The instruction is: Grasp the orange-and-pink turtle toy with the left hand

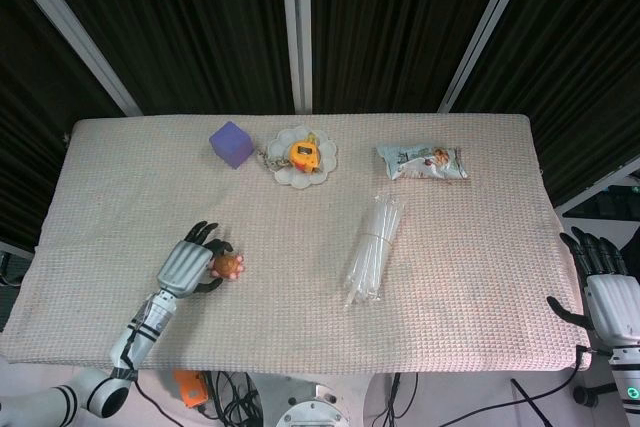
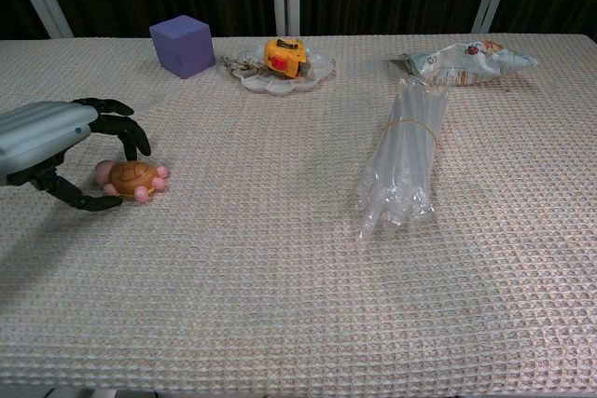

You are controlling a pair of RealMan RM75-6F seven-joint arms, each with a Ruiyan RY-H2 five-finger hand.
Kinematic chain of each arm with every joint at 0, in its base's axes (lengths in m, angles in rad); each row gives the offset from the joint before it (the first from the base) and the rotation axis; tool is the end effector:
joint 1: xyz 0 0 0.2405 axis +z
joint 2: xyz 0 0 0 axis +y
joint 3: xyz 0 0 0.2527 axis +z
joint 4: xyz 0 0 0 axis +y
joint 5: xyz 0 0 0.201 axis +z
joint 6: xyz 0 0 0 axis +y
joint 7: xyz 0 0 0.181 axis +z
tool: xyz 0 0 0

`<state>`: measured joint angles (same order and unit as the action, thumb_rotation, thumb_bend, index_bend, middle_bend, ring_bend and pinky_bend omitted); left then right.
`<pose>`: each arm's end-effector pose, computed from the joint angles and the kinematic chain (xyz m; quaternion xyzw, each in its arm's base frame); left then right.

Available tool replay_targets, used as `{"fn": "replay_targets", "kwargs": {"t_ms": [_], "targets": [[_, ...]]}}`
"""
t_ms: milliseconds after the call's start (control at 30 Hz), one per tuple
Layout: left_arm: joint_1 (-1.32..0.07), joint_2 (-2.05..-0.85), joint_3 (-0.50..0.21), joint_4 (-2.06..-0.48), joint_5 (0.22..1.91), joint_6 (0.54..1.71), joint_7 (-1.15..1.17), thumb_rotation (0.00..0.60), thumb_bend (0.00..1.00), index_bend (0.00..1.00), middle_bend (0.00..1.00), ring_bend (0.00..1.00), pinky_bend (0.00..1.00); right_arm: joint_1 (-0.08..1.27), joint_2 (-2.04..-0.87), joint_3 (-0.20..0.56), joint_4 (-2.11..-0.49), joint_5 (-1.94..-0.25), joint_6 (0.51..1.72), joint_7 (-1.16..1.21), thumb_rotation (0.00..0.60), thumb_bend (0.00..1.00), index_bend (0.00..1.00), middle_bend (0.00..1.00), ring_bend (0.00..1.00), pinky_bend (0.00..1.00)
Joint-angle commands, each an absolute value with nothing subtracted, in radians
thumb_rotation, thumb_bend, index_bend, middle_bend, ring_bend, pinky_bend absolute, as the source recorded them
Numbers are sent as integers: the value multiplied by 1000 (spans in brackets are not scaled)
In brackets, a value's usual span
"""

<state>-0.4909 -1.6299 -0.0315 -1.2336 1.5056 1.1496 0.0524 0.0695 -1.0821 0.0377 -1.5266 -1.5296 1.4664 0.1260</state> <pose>-0.2170 0.3119 -0.0306 -0.7362 -0.3634 -0.3958 0.4115 -0.3241 -0.2110 0.1797 0.6006 -0.3965 0.3818 0.5799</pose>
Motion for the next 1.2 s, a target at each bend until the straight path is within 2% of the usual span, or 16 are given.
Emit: {"fn": "replay_targets", "kwargs": {"t_ms": [33,167,267,367,500,567,700,800,933,1200], "targets": [[-488,-1643,-36,-1220,1510,1169,54,600,274,504,531,131,96,70,-1083,38,-1526,-1529,1466,126,600,128,0,0,0,0],[-483,-1666,-41,-1192,1524,1206,46,600,327,690,688,261,130,70,-1084,38,-1524,-1527,1464,128,600,128,0,0,0,0],[-481,-1677,-43,-1175,1530,1223,44,600,348,780,757,327,144,70,-1085,38,-1522,-1527,1464,130,600,129,0,0,0,0],[-481,-1681,-43,-1169,1529,1224,52,600,352,812,788,373,156,69,-1085,38,-1521,-1528,1466,131,600,129,0,0,0,0],[-479,-1680,-45,-1179,1520,1220,51,600,349,817,793,381,154,67,-1085,38,-1520,-1528,1470,133,600,128,0,0,0,0],[-480,-1671,-39,-1187,1515,1203,44,600,330,760,744,353,145,66,-1084,38,-1519,-1528,1470,135,600,128,0,0,0,0],[-488,-1643,-27,-1212,1518,1176,22,600,266,416,438,157,100,66,-1085,38,-1518,-1528,1470,136,600,129,0,0,0,0],[-490,-1637,-25,-1216,1532,1188,3,600,254,285,329,90,92,66,-1085,38,-1517,-1527,1469,137,600,129,0,0,0,0],[-489,-1637,-25,-1214,1550,1210,-18,600,245,229,263,56,91,67,-1085,39,-1517,-1527,1468,137,600,128,0,0,0,0],[-491,-1634,-17,-1215,1568,1222,-35,600,243,239,274,41,91,67,-1085,38,-1517,-1527,1468,136,600,129,0,0,0,0]]}}
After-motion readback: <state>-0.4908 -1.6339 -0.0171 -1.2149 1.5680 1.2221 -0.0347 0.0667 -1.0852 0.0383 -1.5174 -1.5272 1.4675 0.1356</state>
